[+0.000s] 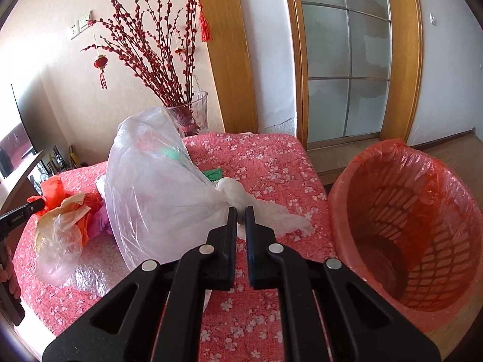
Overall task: Collect trash
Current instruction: 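Carry both bags over the wastebasket and open both tools to drop them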
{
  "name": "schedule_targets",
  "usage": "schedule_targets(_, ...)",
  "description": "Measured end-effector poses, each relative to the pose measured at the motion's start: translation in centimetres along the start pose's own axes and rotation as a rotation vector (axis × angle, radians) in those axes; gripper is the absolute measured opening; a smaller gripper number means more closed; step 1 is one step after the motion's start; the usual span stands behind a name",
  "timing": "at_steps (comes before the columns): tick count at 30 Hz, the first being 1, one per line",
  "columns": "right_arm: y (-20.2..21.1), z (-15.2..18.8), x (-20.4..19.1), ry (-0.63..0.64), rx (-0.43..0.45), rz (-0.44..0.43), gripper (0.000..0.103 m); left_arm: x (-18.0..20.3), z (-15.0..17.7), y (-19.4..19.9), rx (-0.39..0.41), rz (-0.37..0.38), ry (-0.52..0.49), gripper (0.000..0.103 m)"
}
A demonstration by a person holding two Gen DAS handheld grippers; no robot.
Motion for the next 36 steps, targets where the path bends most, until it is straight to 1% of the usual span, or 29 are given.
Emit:
schedule_targets(5, 0.6, -0.7, 0.2, 0.0, 0.019, 0.002, 0.006, -0.3, -2.5, 2.0, 0.044, 0.037, 0.014, 0.006)
schedule_targets(8, 1.1, -1.2, 0.4, 0.001, 0.03, 0.003, 0.006, 0.5, -4.1, 3.4, 0.074, 0.068, 0.01, 0.006)
schedule_targets(15, 1.9, -2.3, 1.8, -0.002, 0.044, 0.024, 0.006, 4.9, -7.7, 6.3, 0.132, 0.164, -0.029, 0.006)
schedule_targets(21, 3.0, -3.4, 4.0, -0.011, 0.06, 0.067, 0.006, 11.3, -9.6, 8.5, 0.155, 0.295, -0.065, 0.006)
schedule_targets(25, 4.1, -4.4, 6.5, -0.03, 0.076, 0.115, 0.006, 16.1, -10.2, 9.9, 0.165, 0.378, -0.105, 0.006)
schedule_targets(30, 5.3, -5.0, 10.1, -0.07, 0.091, 0.187, 0.006, 22.3, -9.5, 10.8, 0.155, 0.49, -0.144, 0.006)
schedule_targets(36, 6.8, -5.1, 15.2, -0.139, 0.099, 0.273, 0.006, 29.2, -7.9, 11.7, 0.116, 0.63, -0.157, 0.006)
Point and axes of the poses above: each gripper's, at about its wrist camera, not at the fingertips, and y roughly against the way its jaws point, x to its right, z to its underside, the point moved 8 cm from there along -y, roughly the way its jaws point, and after that the axes turned 13 degrees about x, right-handed, at the moved point
